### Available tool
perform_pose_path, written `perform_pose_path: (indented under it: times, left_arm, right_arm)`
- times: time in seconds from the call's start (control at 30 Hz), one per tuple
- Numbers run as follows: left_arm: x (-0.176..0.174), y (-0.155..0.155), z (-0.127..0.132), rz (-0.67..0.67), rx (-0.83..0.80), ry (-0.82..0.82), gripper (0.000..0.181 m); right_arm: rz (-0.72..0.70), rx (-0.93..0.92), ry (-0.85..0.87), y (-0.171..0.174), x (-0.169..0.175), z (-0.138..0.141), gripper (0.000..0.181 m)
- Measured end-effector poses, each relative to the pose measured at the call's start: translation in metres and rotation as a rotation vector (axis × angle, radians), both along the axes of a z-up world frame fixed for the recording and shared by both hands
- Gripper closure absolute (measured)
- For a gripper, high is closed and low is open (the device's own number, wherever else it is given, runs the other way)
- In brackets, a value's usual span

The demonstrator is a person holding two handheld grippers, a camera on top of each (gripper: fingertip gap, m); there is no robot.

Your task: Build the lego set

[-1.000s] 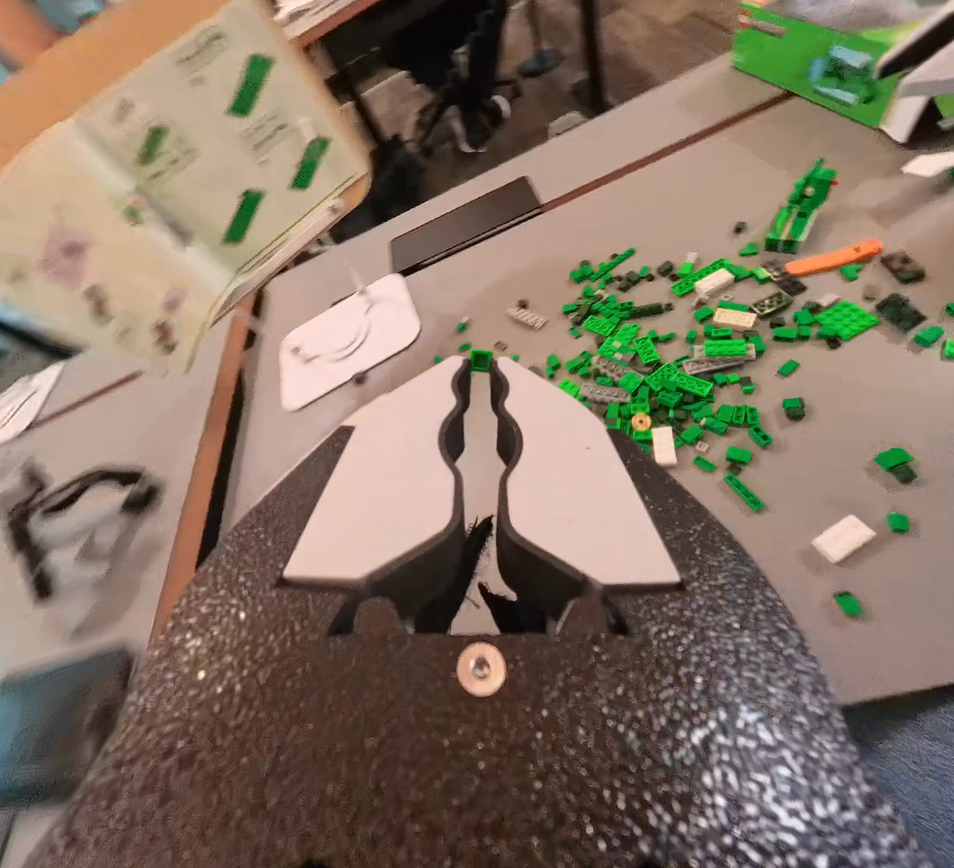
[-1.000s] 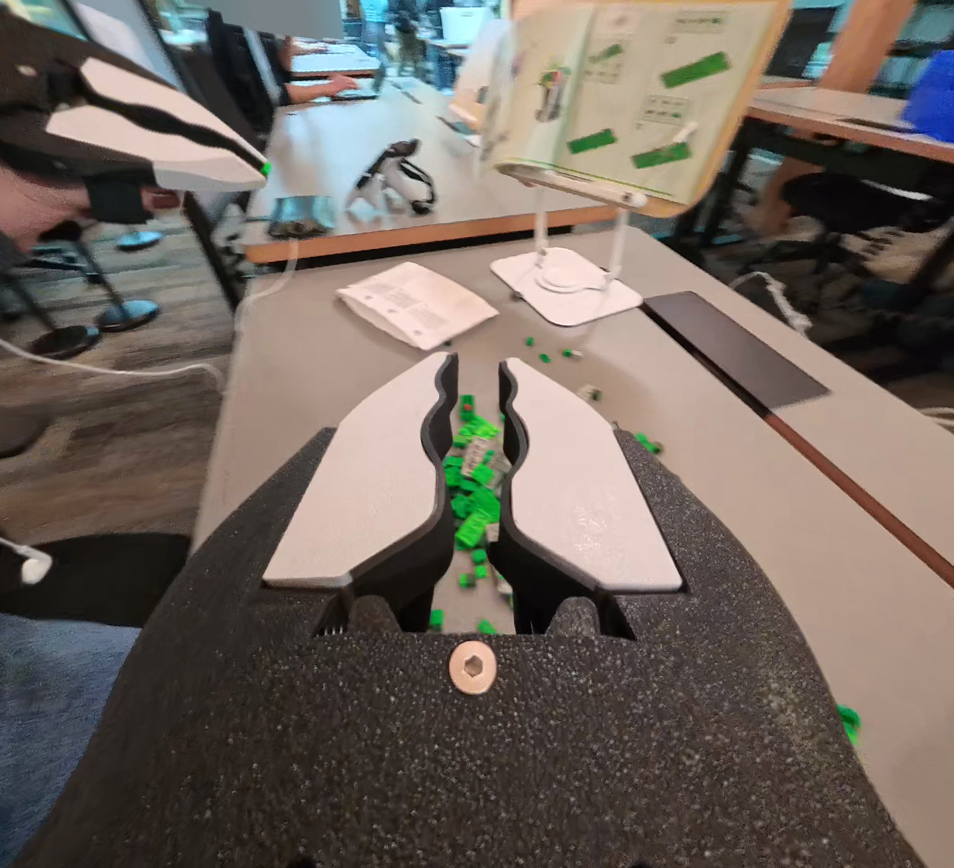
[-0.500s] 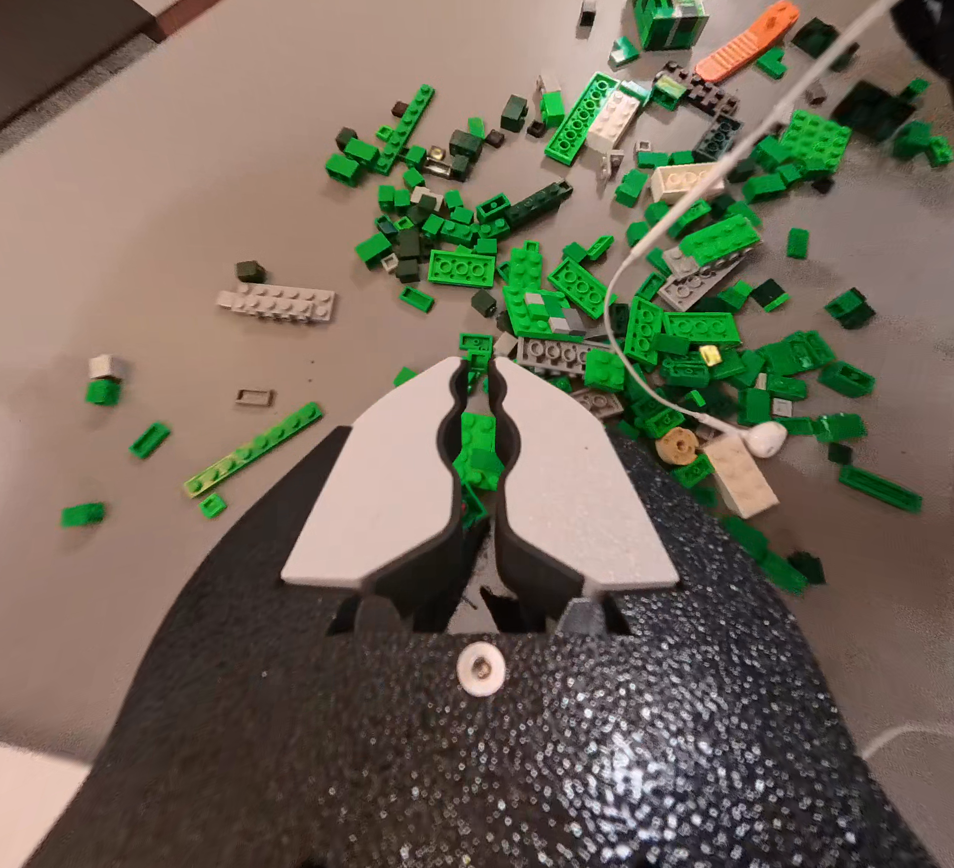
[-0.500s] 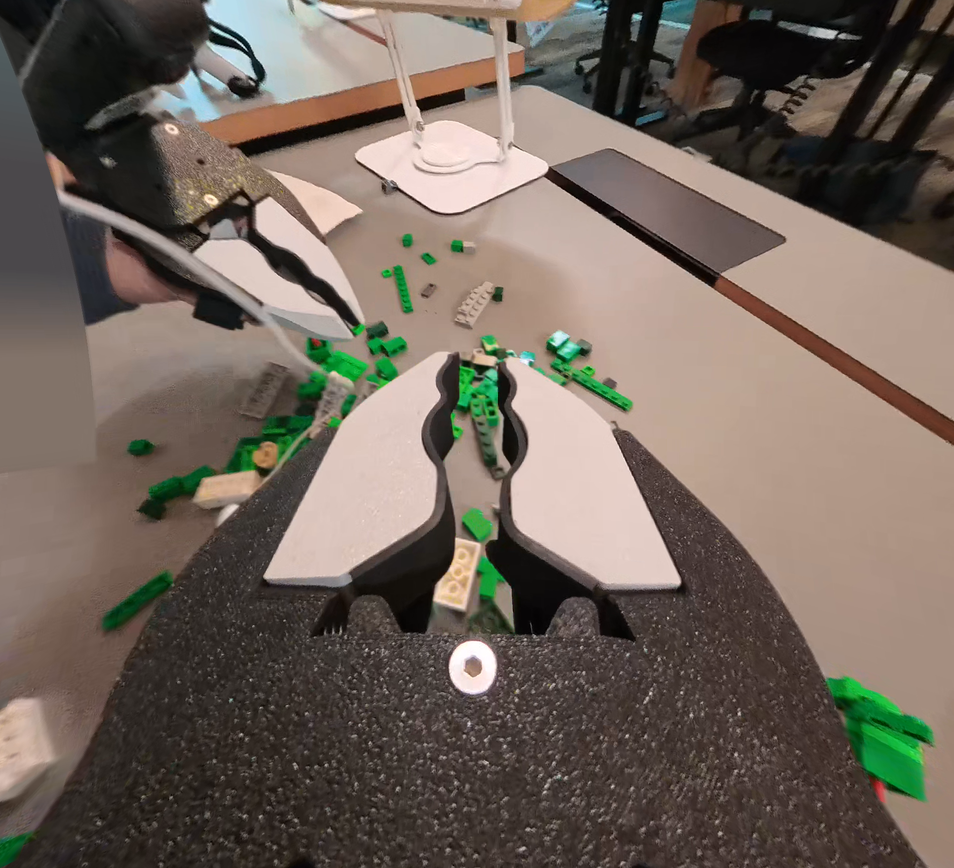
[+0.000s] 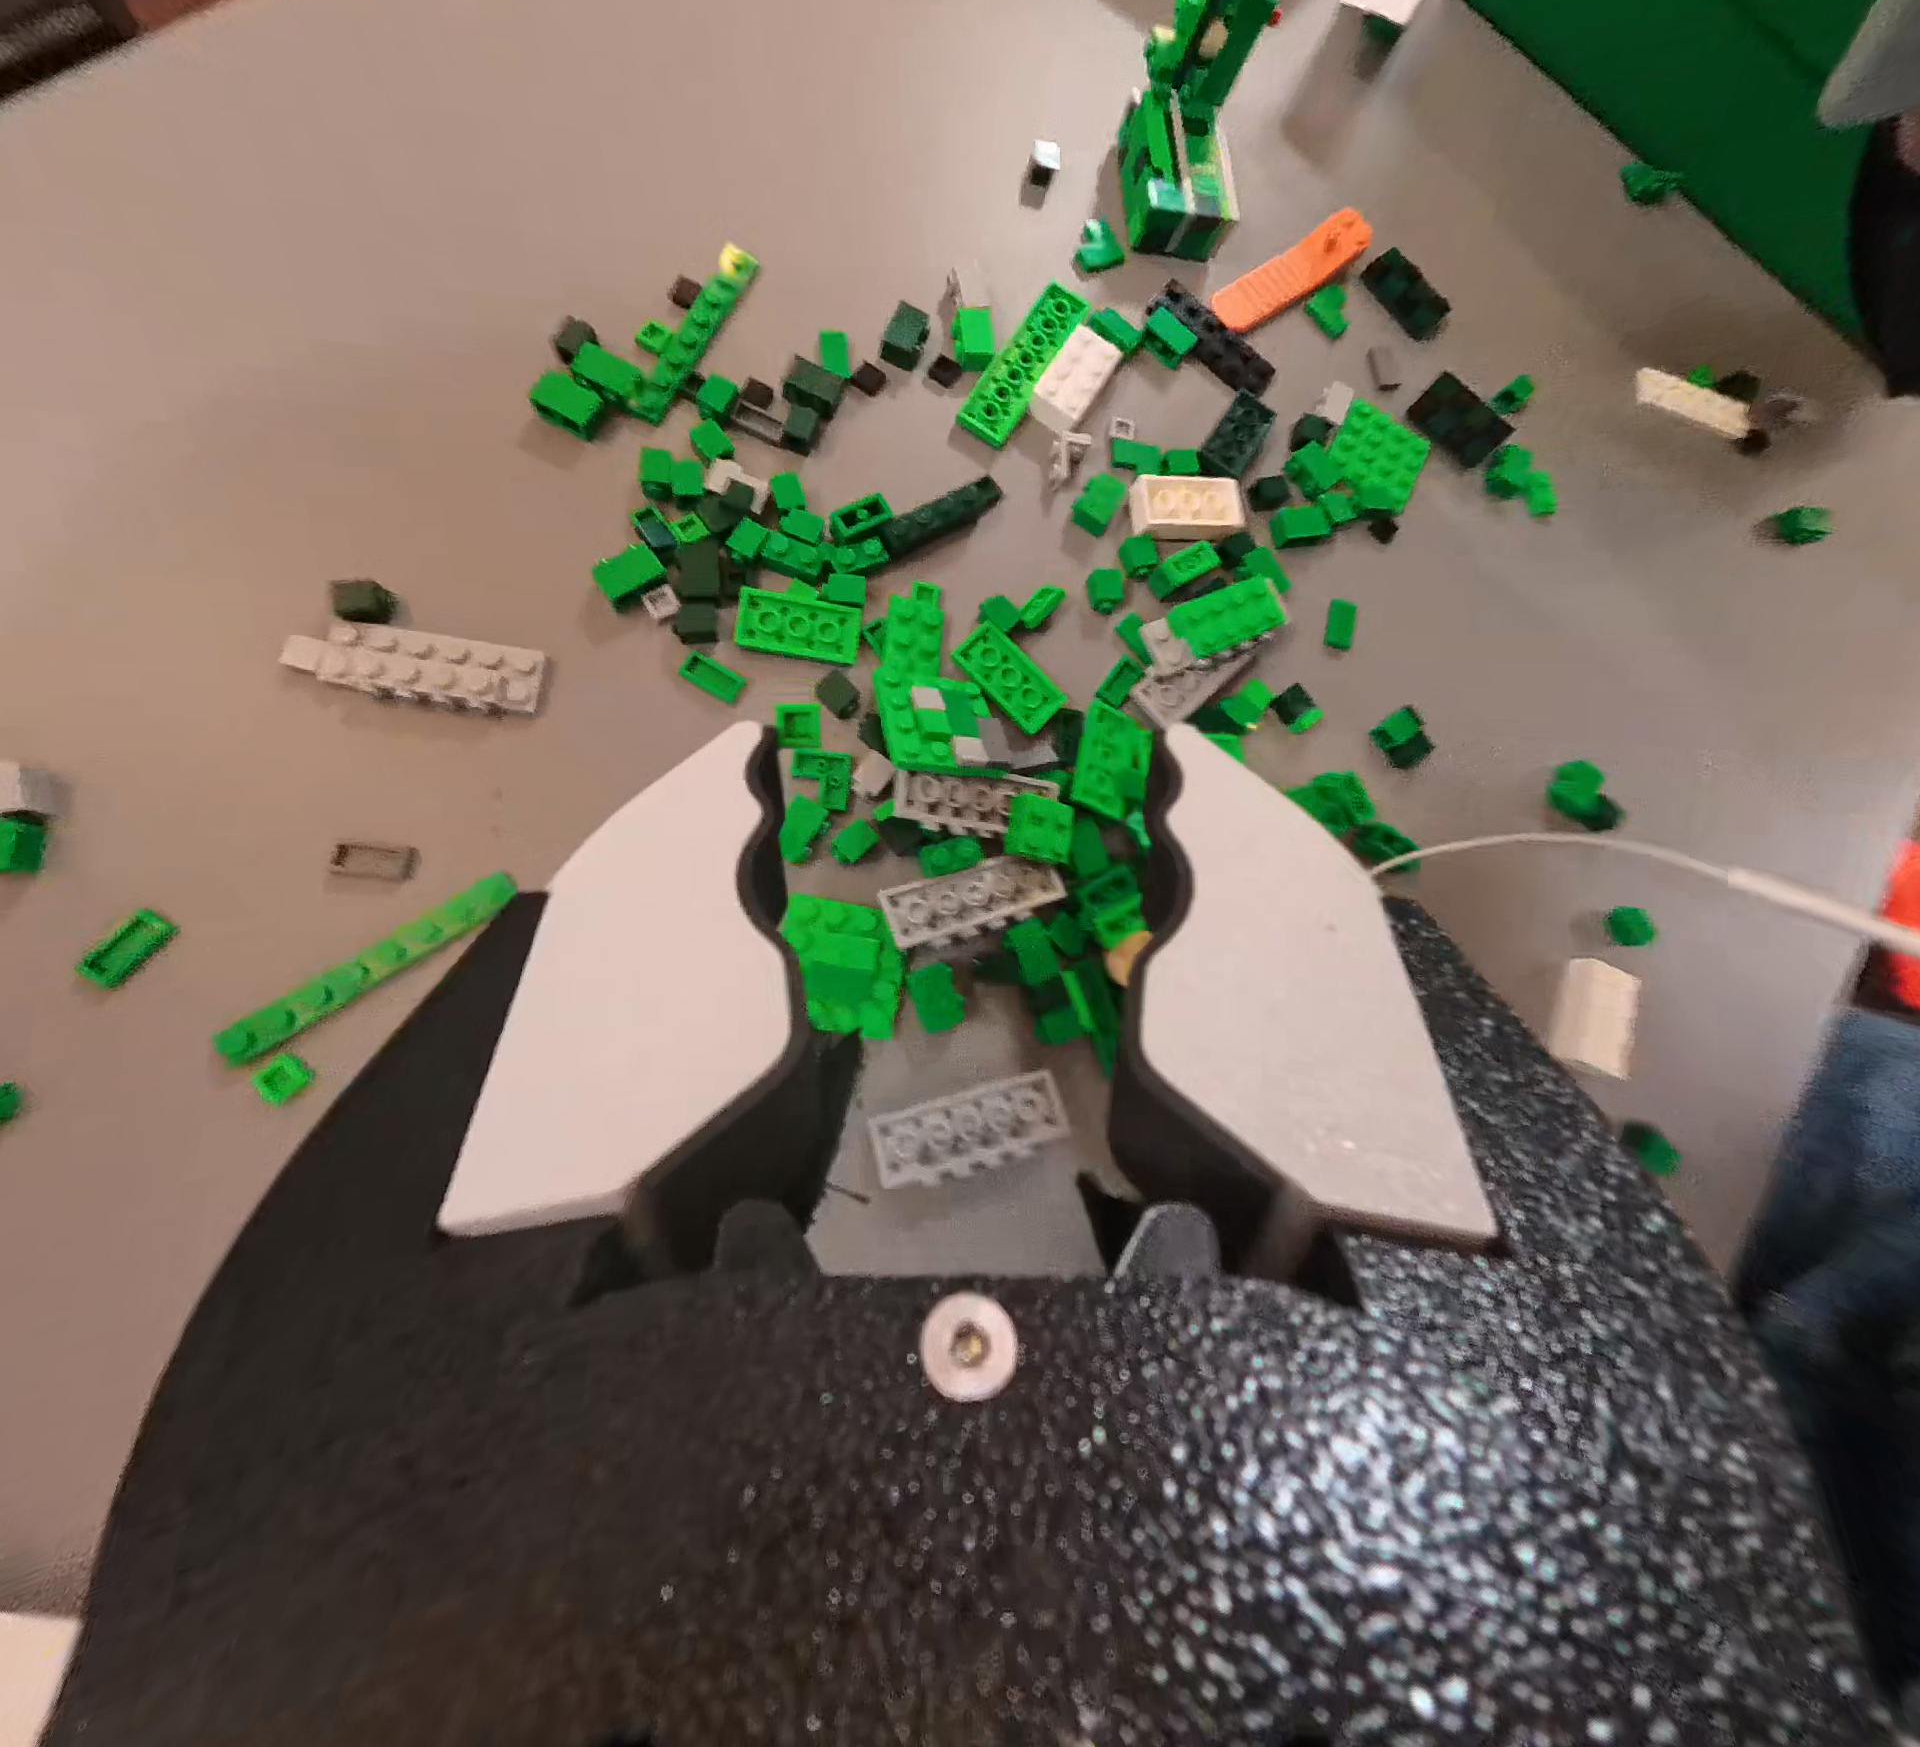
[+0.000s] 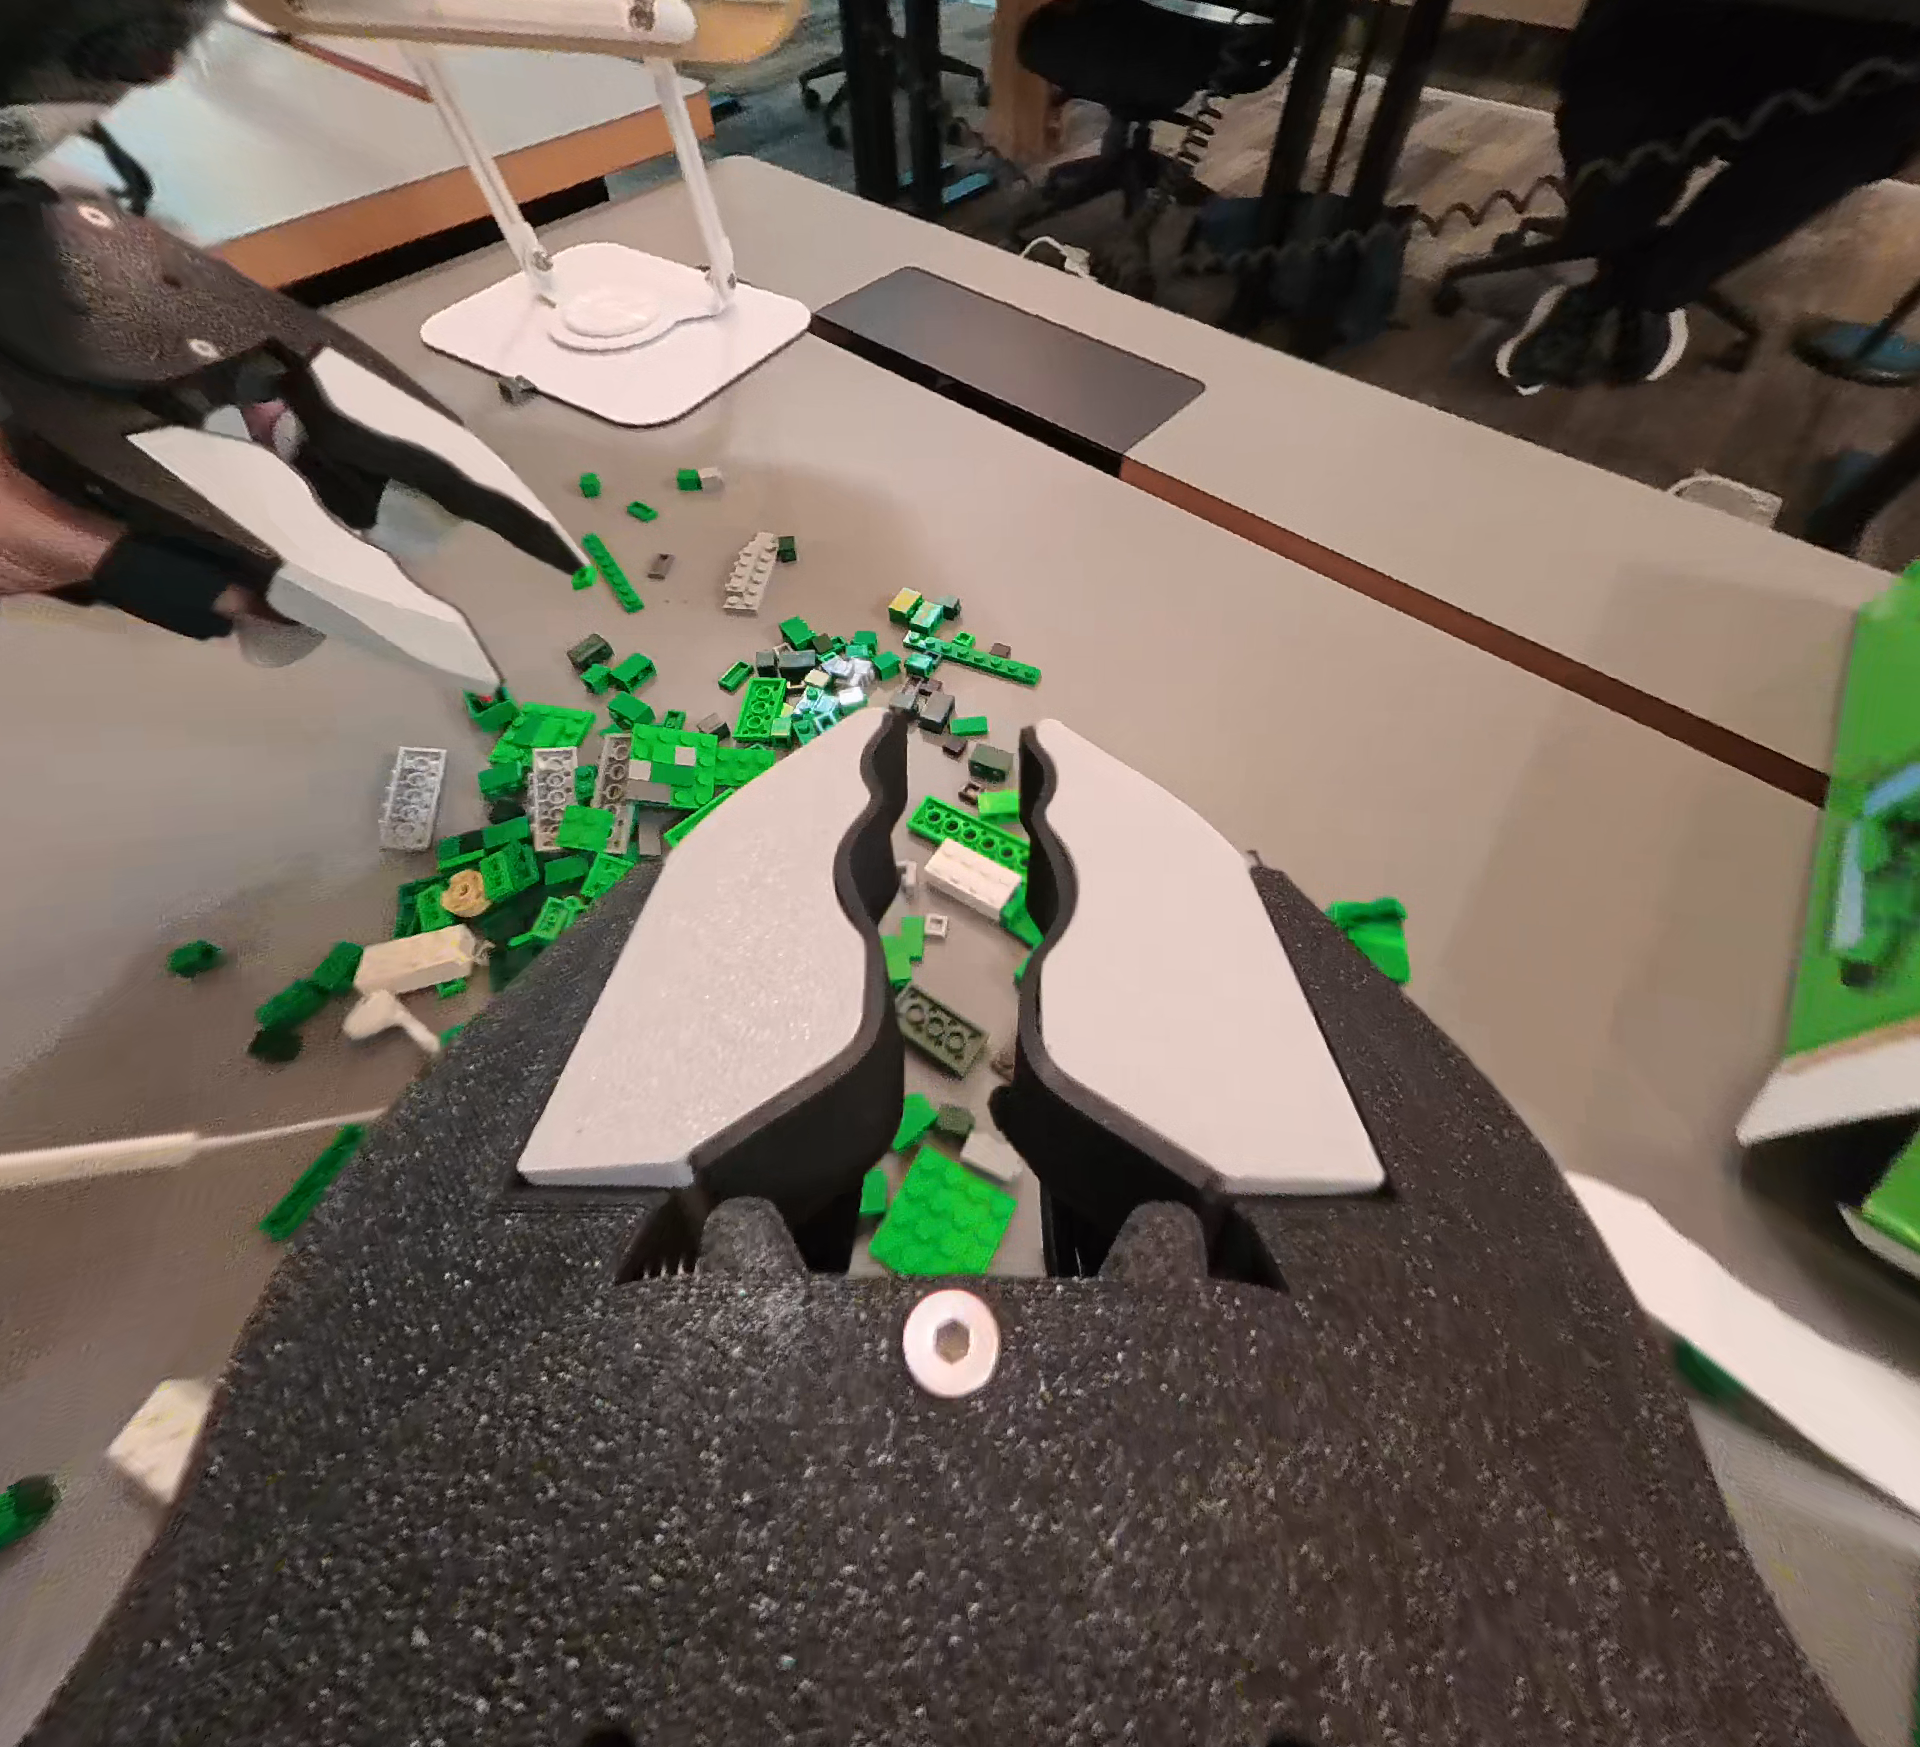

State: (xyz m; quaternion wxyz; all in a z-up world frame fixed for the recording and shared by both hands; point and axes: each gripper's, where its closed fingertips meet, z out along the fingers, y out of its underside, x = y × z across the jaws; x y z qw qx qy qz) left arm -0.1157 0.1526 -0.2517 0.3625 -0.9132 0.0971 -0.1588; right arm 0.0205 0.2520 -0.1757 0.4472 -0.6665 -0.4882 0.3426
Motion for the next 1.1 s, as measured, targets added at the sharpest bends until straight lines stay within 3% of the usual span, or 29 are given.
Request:
perform_pose_path:
  times: [0.13,0.37,0.43,0.6,0.7,0.9,1.0,1.1]
  left_arm:
    - [0.009,-0.007,0.008,-0.021,-0.094,0.008,0.091]
    - [0.017,0.006,0.035,-0.047,0.030,0.029,0.091]
    - [0.023,0.009,0.037,-0.059,0.083,0.030,0.091]
    - [0.038,0.010,0.041,-0.119,0.257,0.021,0.093]
    - [0.045,0.005,0.045,-0.168,0.375,0.046,0.096]
    - [0.055,-0.029,0.049,-0.199,0.524,0.085,0.103]
    - [0.050,-0.046,0.054,-0.183,0.533,0.115,0.103]
    - [0.047,-0.064,0.061,-0.177,0.510,0.108,0.099]
  right_arm:
    - [-0.052,-0.014,0.013,-0.007,0.016,0.001,0.159]
    - [-0.086,-0.045,0.103,-0.025,0.027,-0.013,0.156]
    - [0.071,-0.049,0.121,-0.055,0.025,-0.015,0.155]
    - [0.694,-0.168,0.032,-0.187,0.041,-0.047,0.158]
    - [0.842,-0.116,-0.154,-0.236,0.056,-0.089,0.159]
    - [0.748,0.053,-0.339,-0.268,0.051,-0.148,0.156]
    - [0.666,0.099,-0.357,-0.272,0.046,-0.148,0.156]
    - [0.629,0.165,-0.436,-0.271,0.047,-0.150,0.167]
